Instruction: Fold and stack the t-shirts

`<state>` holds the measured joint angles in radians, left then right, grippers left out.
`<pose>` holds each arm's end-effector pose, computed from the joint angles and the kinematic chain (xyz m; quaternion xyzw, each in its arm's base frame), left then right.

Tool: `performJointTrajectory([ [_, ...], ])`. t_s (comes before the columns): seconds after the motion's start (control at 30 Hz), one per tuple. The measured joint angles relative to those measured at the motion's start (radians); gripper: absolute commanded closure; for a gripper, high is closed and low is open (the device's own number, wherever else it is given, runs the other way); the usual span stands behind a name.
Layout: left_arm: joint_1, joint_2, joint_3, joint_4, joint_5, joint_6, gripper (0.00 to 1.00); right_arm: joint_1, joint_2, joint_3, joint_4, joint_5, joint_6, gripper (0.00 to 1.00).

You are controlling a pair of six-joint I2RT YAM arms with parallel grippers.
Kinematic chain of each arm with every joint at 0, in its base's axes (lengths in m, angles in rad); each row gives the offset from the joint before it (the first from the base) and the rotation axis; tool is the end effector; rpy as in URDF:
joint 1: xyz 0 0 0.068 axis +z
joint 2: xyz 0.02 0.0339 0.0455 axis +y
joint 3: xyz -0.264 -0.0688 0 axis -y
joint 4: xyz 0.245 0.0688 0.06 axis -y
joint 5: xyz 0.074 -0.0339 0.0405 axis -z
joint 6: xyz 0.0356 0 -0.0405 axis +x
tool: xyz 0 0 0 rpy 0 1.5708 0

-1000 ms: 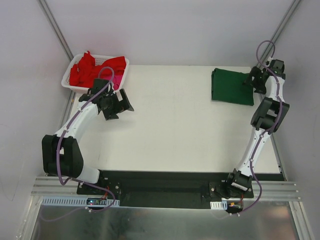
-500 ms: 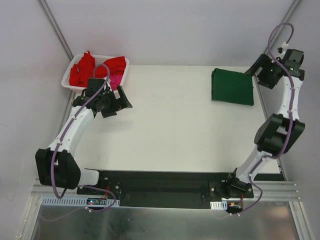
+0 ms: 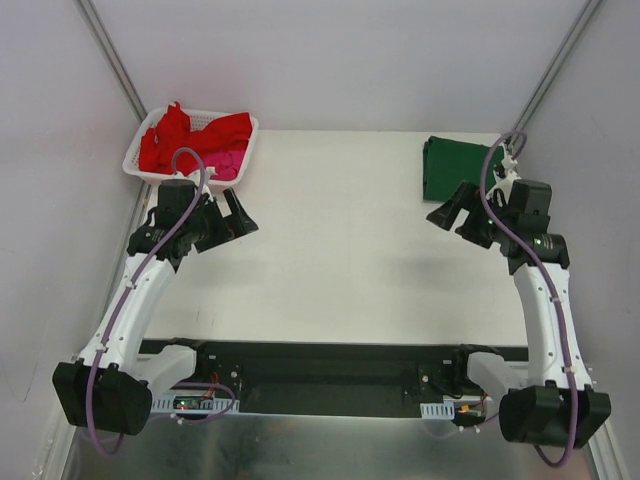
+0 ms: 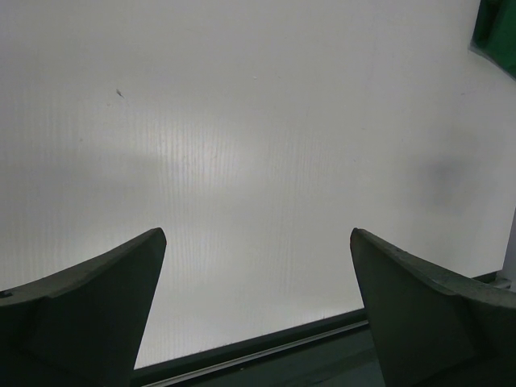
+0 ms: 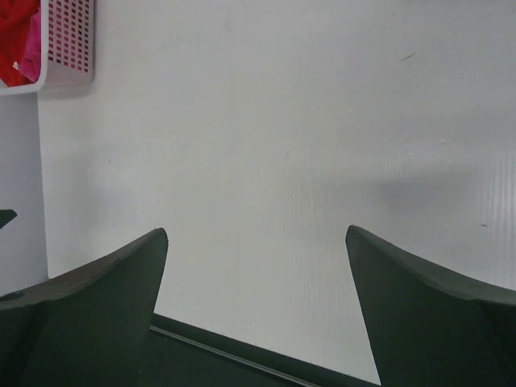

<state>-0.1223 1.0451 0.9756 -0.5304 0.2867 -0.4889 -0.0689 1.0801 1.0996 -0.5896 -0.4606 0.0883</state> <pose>0.2224 -0.0375 0.3236 -0.0940 0.8729 -0.2594 0.4024 0.2291 0.0001 0.3540 -0.0421 0.8602 0.2048 0.4651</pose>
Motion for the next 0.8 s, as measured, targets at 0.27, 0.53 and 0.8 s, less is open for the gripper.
performJointTrajectory([
  [0.27, 0.0, -0.04, -0.026, -0.006, -0.001, -0.018, 0.01, -0.001, -0.046, 0.002, -0.037, 0.092, 0.043, 0.04],
  [0.53, 0.0, -0.028, -0.026, -0.005, -0.001, -0.021, 0.01, 0.006, 0.204, 0.14, -0.053, 0.271, 0.1, 0.04],
  [0.8, 0.0, 0.028, -0.024, -0.006, -0.013, -0.021, 0.01, 0.002, 0.738, 0.65, -0.029, 0.407, 0.168, 0.04],
])
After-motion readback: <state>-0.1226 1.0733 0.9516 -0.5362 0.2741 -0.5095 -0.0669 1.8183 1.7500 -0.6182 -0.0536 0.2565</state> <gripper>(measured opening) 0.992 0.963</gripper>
